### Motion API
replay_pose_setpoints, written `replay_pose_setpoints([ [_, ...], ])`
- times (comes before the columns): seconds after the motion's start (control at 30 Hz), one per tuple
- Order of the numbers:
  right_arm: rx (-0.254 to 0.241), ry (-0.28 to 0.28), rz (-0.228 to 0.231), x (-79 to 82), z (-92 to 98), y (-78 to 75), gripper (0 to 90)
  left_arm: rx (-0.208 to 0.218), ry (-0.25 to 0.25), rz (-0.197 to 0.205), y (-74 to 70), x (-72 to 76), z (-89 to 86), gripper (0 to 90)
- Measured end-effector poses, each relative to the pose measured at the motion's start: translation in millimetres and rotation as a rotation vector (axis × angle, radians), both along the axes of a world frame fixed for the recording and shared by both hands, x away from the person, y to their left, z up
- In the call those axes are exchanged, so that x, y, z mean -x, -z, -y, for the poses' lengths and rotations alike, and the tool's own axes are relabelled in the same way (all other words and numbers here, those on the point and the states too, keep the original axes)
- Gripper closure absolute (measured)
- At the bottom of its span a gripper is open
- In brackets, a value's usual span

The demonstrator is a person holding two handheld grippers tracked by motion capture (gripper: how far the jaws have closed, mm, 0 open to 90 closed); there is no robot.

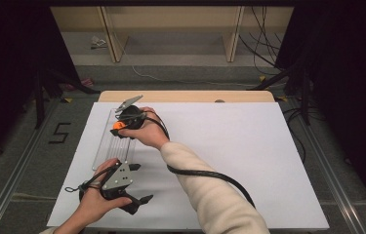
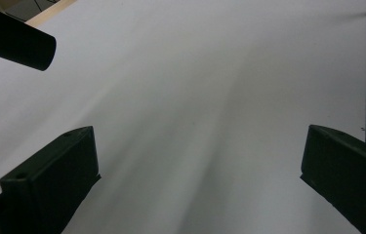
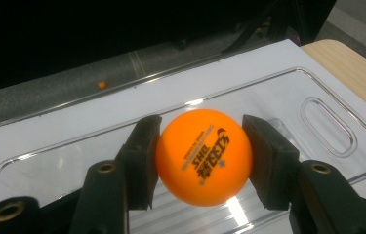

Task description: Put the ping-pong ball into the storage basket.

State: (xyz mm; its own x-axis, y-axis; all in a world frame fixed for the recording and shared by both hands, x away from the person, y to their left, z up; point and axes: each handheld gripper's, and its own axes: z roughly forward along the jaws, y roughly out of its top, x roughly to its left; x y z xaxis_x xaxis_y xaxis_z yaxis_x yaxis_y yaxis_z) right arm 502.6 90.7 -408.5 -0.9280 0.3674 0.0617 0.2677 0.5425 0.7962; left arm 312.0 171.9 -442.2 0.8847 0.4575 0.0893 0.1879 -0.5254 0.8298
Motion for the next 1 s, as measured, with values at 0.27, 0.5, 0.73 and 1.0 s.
replay_pose_setpoints([
  [0.27, 0.012, -0.001, -0.005, 0.0, -4.5, 3.5, 51.2, -0.002, 0.002, -0.001, -0.1, 0.2, 0.3, 0.0],
  [0.5, 0.026, -0.003, -0.010, -0.7, -7.1, 7.7, 51.2, -0.002, 0.002, -0.001, -0.1, 0.1, 0.2, 0.0],
  [0.73, 0.035, -0.005, -0.013, -1.3, -9.4, 10.6, 51.2, -0.002, 0.002, -0.001, 0.0, 0.2, 0.2, 0.0],
  [1.0, 0.043, -0.006, -0.016, -1.3, -12.1, 12.3, 51.2, -0.003, 0.004, -0.001, -0.1, 0.2, 0.3, 0.0],
])
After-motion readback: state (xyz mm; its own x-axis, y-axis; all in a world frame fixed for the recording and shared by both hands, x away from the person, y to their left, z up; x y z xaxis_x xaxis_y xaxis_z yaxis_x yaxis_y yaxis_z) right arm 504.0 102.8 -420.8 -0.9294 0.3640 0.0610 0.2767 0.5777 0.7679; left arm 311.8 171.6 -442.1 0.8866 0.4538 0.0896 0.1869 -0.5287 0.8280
